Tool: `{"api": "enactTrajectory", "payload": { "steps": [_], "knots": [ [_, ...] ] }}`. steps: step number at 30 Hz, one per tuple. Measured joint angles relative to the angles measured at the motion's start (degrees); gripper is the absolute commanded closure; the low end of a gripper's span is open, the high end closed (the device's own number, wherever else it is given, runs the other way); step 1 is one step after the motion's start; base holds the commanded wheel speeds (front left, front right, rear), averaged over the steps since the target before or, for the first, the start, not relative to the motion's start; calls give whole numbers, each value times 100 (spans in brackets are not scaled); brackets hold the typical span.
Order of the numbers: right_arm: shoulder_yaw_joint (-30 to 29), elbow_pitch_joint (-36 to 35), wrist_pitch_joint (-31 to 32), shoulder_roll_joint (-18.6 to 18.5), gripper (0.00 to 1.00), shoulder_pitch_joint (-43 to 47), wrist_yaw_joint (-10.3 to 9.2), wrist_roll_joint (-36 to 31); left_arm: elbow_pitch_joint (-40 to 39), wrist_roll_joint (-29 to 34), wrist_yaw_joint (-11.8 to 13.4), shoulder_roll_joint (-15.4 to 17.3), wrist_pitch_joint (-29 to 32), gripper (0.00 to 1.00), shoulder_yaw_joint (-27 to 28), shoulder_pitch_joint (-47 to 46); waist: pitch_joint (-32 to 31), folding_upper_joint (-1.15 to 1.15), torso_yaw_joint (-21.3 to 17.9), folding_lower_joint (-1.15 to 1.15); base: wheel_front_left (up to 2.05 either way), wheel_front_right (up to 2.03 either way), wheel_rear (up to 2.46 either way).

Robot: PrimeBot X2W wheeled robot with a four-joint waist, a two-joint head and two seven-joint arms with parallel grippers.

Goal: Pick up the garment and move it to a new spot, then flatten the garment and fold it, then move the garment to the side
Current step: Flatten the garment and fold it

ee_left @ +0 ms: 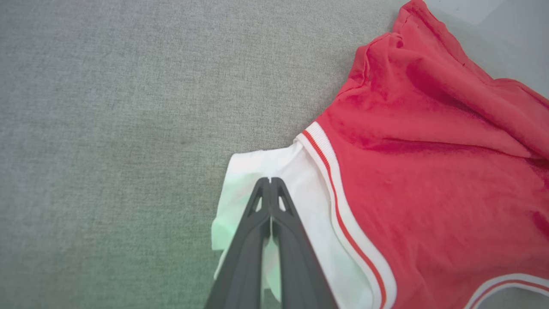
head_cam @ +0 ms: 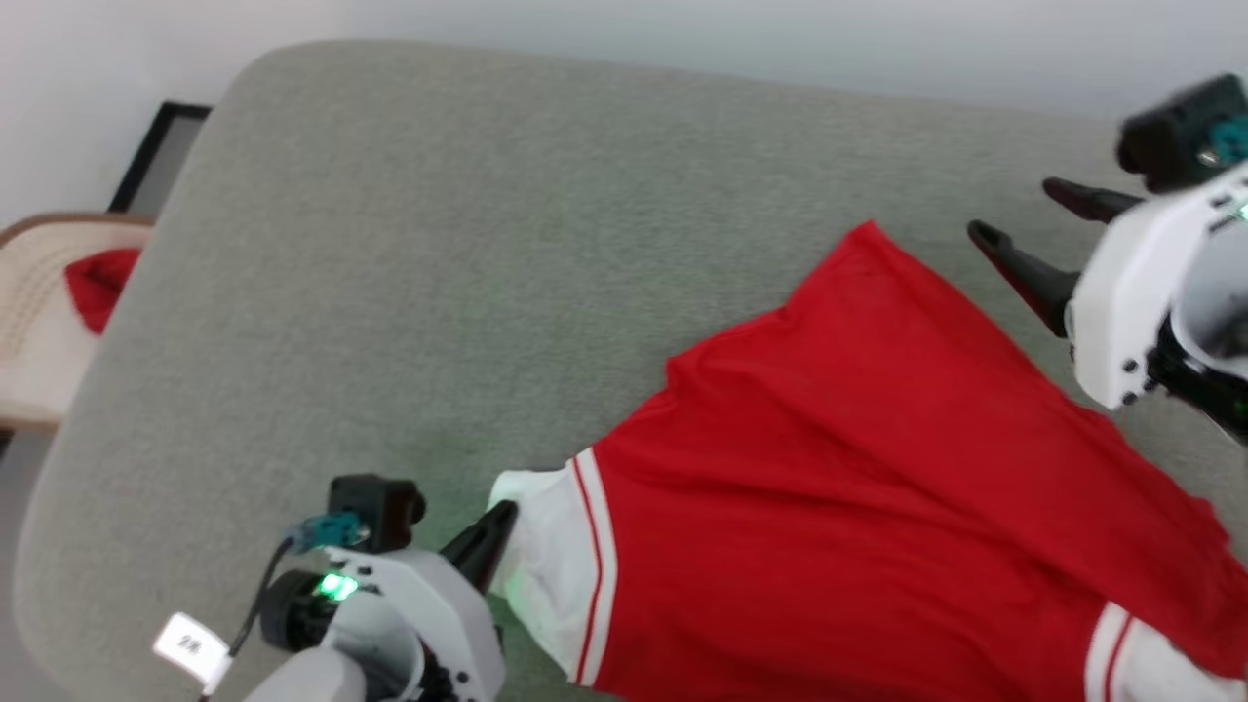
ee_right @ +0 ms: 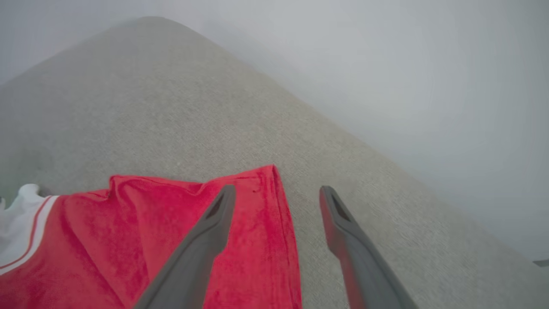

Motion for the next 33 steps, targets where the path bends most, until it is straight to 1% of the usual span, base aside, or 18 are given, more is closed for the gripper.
{"api": "enactTrajectory", "payload": {
  "steps": [5, 10, 17, 20, 23, 26, 27, 28, 29, 33],
  "knots": [
    [820, 1115, 332, -68, 0, -809, 0, 309, 287, 57, -215, -278, -24, 100, -174, -293, 135, 0, 334, 0, 0, 0, 0],
    [1546, 1975, 650, -199, 0, -1404, 1, 578, 578, 74, -420, -545, -67, 100, -307, -544, 288, 0, 662, 0, 0, 0, 0],
    [2349, 2741, 936, -342, 0, -1936, 1, 1031, 948, 83, -625, -811, -181, 100, -403, -759, 532, 0, 1039, 0, 0, 0, 0],
    [2630, 3009, 1025, -344, 0, -2104, 1, 1131, 1070, 83, -697, -895, -234, 100, -432, -831, 646, 0, 1150, 0, 0, 0, 0],
    [2814, 3247, 1103, -338, 0, -2253, 1, 1265, 1195, 83, -764, -964, -278, 100, -454, -894, 745, 0, 1239, 0, 0, 0, 0],
    [2877, 3523, 1166, -301, 0, -2391, 2, 1456, 1294, 83, -817, -1018, -311, 100, -470, -964, 824, 0, 1313, 0, 0, 0, 0],
    [2881, 3602, 1194, -286, 10, -2438, 4, 1522, 1327, 83, -827, -1042, -328, 100, -478, -982, 845, 0, 1332, 0, 0, 0, 0],
    [2889, 3693, 1269, -260, 80, -2482, 4, 1569, 1365, 83, -851, -1060, -330, 100, -485, -1004, 864, 0, 1351, 0, 0, 0, 0],
    [2918, 3754, 1362, -236, 100, -2529, 4, 1627, 1394, 83, -867, -1067, -333, 100, -488, -1024, 878, 0, 1366, 0, 0, 0, 0],
    [3023, 3895, 1627, -237, 100, -2724, 3, 1777, 1480, 82, -892, -1072, -382, 100, -480, -1053, 903, 0, 1354, 0, 0, 0, 0]
  ]
}}
